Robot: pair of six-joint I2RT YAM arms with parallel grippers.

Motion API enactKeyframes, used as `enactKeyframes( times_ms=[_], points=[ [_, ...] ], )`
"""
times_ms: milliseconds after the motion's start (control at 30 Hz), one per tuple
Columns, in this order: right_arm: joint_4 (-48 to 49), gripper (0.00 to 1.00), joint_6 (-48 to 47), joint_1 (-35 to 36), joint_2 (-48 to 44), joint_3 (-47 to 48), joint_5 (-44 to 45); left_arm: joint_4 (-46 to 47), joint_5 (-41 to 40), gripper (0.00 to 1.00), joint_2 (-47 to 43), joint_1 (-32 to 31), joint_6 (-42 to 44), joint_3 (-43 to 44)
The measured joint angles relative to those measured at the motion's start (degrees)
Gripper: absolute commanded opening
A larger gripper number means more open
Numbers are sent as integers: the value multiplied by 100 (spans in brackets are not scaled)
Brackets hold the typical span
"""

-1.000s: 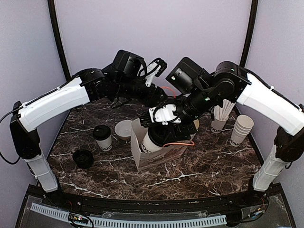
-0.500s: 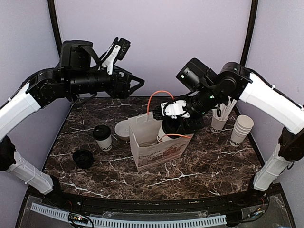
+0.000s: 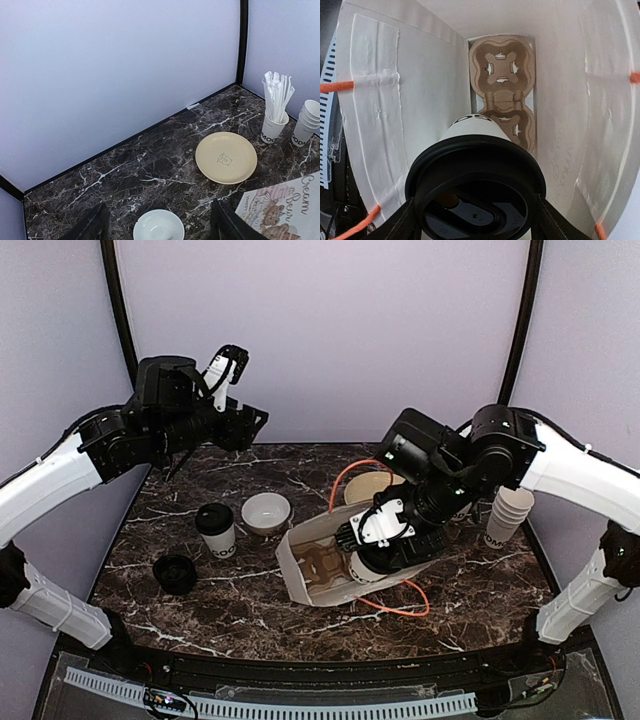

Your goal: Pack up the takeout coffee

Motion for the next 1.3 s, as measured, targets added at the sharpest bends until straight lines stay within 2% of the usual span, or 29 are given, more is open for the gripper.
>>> enactKeyframes(
  times_ms=[300,767,1033,1300],
  points=[
    [275,58,0,372,-415,-503,345,472,380,72,459,173,61,76],
    [1257,57,-168,999,-938,-1882,1519,686,1010,72,704,560,363,81],
    [2144,56,-258,1045,-1021,-2474,2389,789,1311,72,802,695,400,81],
    [2817,57,-363,1043,-1137,-3005,2706,914,1637,72,1010,706,396,81]
  ],
)
